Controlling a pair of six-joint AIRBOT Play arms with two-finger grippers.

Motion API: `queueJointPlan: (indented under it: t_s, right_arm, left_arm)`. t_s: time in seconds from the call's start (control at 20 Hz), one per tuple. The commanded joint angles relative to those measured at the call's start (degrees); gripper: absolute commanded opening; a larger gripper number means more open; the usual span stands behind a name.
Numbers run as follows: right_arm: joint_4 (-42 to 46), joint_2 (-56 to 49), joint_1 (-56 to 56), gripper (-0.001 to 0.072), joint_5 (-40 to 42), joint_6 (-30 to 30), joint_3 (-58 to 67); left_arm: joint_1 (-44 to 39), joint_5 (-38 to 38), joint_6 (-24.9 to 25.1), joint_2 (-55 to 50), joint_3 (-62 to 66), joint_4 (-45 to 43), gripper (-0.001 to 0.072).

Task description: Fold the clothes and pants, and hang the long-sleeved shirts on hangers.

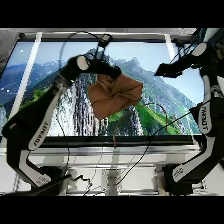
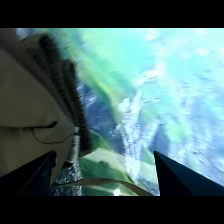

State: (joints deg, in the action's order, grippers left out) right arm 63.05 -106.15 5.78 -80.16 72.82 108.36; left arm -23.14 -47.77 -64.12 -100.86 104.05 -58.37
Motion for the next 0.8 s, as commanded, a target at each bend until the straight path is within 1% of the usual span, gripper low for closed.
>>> queueJointPlan:
  t_s: [0.0, 0.05, 0.15, 0.25, 0.35, 0.4, 0.45, 0.55, 0.65, 0.75]
  right_arm:
    - [-6.1, -4.0, -3.9, 0.0703, 1.5, -8.6, -2.9]
    - [-5.0, -4.6, -5.6, 0.0702, 2.5, -9.3, -2.8]
    - [-1.3, -5.2, -9.2, 0.0699, 5.5, -9.9, -2.8]
    - [3.1, -5.6, -12.1, 0.0699, 8.1, -10.6, -2.8]
    - [5.5, -6.2, -14.0, 0.0699, 11.6, -10.5, -2.8]
    - [7.4, -6.6, -14.6, 0.0699, 13.2, -9.0, -2.6]
    - [9.5, -7.1, -15.0, 0.0699, 14.9, -6.1, -2.5]
    - [10.6, -8.6, -14.7, 0.0687, 15.6, -1.9, -2.5]
    - [10.5, -10.2, -13.7, 0.0687, 14.7, 0.0, -2.5]
    - [8.7, -11.0, -12.1, 0.0678, 13.4, 1.2, -2.5]
  left_arm:
    - [5.9, -5.9, -6.4, 1.9, 0.0, -0.3, 0.0642]
    - [7.0, -6.8, -8.0, 1.9, 0.0, -0.3, 0.0641]
    - [8.2, -8.2, -8.9, 1.9, 0.0, -0.3, 0.0640]
    - [8.3, -8.5, -9.0, 1.9, 0.0, -0.3, 0.0640]
    - [8.2, -8.5, -9.0, 1.9, 0.0, -0.3, 0.0639]
    - [8.2, -8.5, -9.0, 1.9, 0.0, -0.3, 0.0639]
    - [8.2, -8.7, -9.0, 1.9, 0.0, -0.3, 0.0640]
    - [8.2, -9.4, -9.0, 1.9, 0.0, -0.3, 0.0639]
    - [8.2, -10.2, -9.0, 1.9, 0.0, -0.3, 0.0639]
    - [8.2, -10.4, -9.0, 1.9, 0.0, -0.3, 0.0639]
